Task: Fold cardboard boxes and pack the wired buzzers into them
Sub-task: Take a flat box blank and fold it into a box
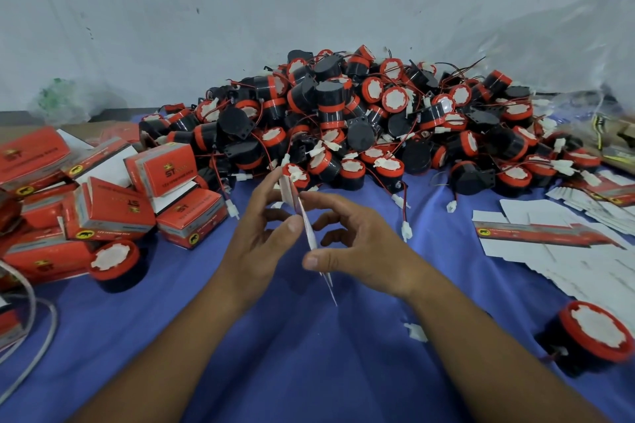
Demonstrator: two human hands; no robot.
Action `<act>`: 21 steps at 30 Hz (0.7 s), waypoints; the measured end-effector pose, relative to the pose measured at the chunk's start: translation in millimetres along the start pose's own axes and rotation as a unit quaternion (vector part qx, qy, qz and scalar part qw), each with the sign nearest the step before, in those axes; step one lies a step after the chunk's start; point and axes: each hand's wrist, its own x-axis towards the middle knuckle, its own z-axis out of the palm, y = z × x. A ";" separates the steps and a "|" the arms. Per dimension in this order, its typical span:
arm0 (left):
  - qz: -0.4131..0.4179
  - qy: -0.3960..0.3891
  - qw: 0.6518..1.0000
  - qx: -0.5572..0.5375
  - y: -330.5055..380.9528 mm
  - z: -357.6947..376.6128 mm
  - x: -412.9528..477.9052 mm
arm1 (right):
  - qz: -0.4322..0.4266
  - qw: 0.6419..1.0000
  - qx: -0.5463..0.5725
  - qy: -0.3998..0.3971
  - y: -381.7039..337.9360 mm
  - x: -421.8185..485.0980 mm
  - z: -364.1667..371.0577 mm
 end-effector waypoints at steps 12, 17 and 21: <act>-0.112 0.000 0.966 -0.233 2.1 1.6 7.3 | -0.005 1.000 -0.018 0.021 3.1 0.1 4.0; -0.151 -0.099 0.946 -0.269 -0.4 7.8 -0.8 | -0.010 0.998 0.051 0.044 1.6 1.2 2.6; -0.106 -0.097 0.981 -0.131 -2.4 10.2 -2.0 | 0.003 0.993 0.112 0.041 1.9 0.6 -0.6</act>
